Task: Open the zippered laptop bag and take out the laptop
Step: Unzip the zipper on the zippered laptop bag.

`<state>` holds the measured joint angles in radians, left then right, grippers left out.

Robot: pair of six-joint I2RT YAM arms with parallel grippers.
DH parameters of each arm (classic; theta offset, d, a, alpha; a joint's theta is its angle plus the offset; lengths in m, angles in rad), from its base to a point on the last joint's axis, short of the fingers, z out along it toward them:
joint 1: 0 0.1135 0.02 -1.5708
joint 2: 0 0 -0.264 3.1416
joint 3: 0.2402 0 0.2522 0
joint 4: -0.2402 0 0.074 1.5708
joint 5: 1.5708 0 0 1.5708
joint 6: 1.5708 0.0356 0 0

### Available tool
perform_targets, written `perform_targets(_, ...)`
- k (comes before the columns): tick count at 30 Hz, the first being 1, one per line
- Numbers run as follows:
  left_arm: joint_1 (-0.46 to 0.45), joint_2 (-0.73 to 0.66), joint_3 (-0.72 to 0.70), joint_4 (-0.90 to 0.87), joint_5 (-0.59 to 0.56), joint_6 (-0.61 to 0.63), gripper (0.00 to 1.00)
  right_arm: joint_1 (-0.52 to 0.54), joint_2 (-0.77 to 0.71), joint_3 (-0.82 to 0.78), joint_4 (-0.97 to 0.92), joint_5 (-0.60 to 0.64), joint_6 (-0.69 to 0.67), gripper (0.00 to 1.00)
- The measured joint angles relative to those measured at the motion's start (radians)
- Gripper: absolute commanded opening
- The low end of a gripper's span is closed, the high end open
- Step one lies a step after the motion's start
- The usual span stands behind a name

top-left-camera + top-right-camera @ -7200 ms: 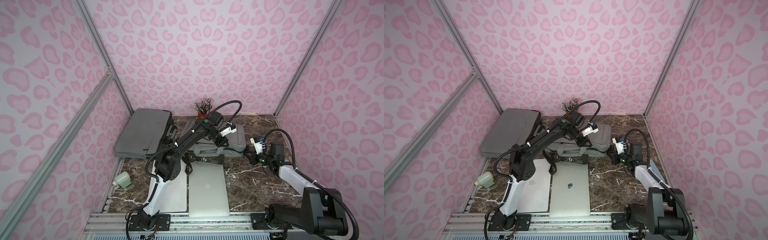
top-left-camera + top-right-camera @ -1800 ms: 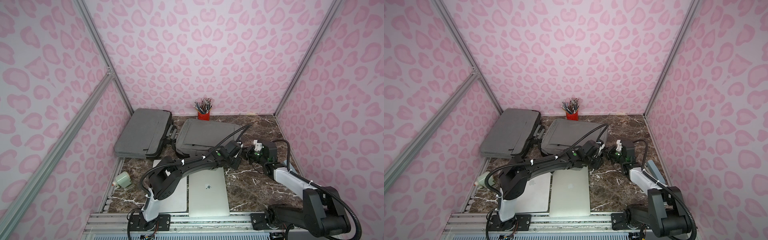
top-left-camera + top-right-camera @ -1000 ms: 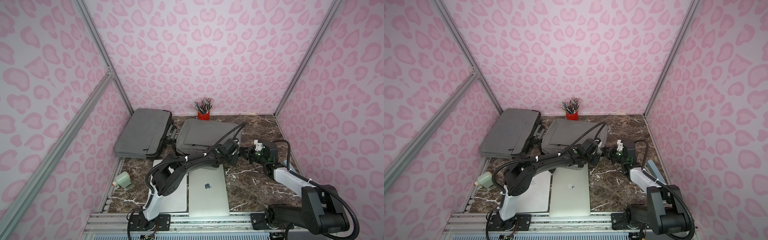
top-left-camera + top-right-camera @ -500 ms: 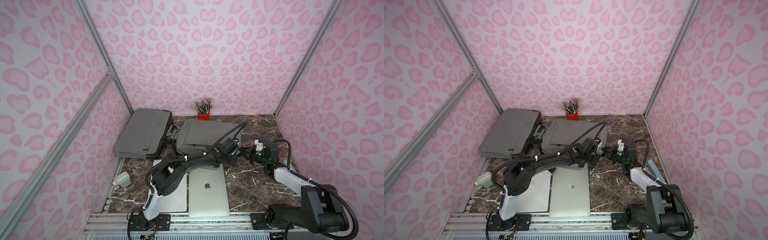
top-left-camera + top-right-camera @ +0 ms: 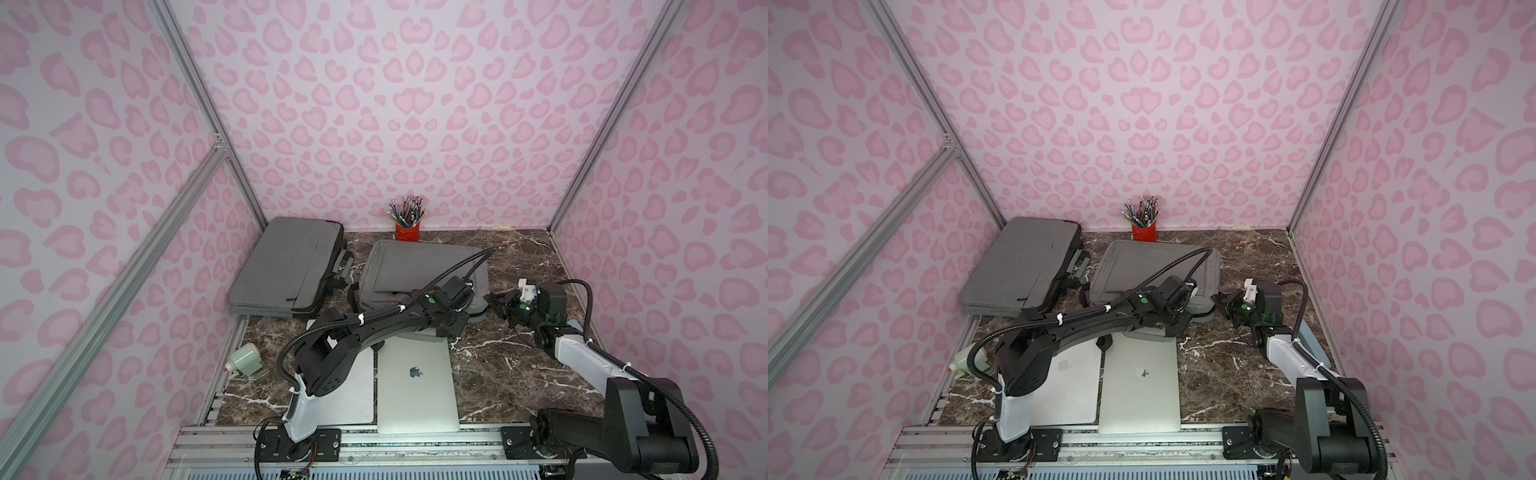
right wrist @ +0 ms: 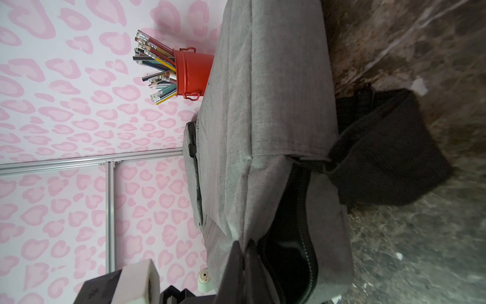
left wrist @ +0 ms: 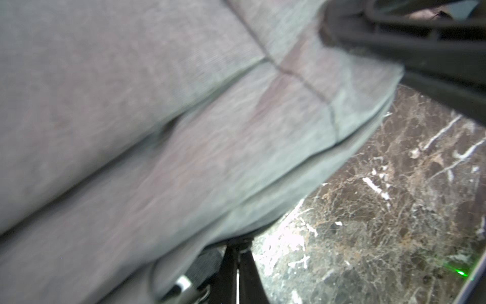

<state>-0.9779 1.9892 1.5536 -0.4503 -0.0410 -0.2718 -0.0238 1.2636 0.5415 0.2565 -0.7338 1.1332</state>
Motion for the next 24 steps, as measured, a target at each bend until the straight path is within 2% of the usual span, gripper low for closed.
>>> perform_targets(16,0.056,-0.154,-0.142,-0.101,-0.098,0.059,0.02,-0.09,-0.014,0.053,-0.154,-0.047,-0.158,0.0)
perform_targets(24,0.146,-0.232,-0.222,-0.173,-0.164,0.082,0.01,-0.142,0.009,0.063,-0.196,-0.056,-0.253,0.0)
